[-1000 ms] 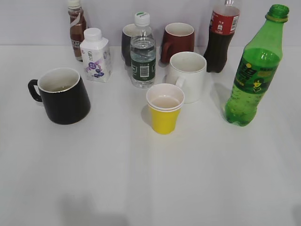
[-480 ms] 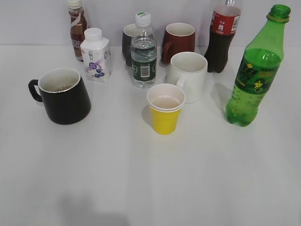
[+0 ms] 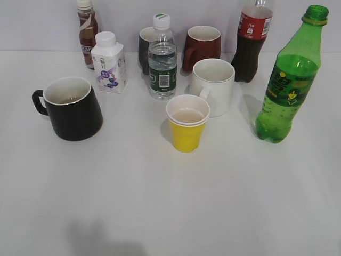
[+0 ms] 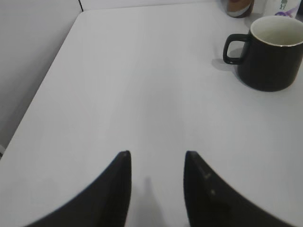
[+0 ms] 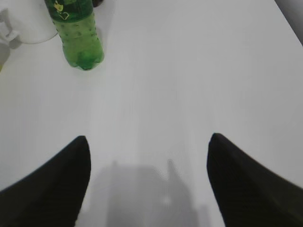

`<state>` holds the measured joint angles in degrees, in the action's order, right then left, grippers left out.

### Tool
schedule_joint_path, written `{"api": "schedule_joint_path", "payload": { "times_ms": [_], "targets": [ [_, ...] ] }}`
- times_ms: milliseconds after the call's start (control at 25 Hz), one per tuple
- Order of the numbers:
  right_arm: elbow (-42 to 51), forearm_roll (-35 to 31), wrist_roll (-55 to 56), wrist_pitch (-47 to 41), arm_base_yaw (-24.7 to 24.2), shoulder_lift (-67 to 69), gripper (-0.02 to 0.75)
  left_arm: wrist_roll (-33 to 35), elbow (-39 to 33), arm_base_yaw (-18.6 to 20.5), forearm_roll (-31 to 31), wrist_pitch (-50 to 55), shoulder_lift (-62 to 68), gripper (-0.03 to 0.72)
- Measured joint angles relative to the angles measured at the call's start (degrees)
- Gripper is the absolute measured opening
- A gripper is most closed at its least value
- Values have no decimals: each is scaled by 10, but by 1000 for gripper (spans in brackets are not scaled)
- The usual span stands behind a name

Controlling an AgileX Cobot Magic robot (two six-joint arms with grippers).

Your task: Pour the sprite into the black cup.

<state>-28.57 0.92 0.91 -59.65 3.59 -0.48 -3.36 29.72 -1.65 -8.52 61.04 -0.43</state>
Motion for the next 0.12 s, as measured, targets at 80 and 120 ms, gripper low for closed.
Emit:
{"api": "schedule_joint_path", "payload": {
  "times_ms": [80,120],
  "targets": [
    [0,0,0,0,0,0,574,0,0,0,0,0,0,290],
    [0,0,0,0,0,0,574,0,0,0,0,0,0,290]
  ]
}}
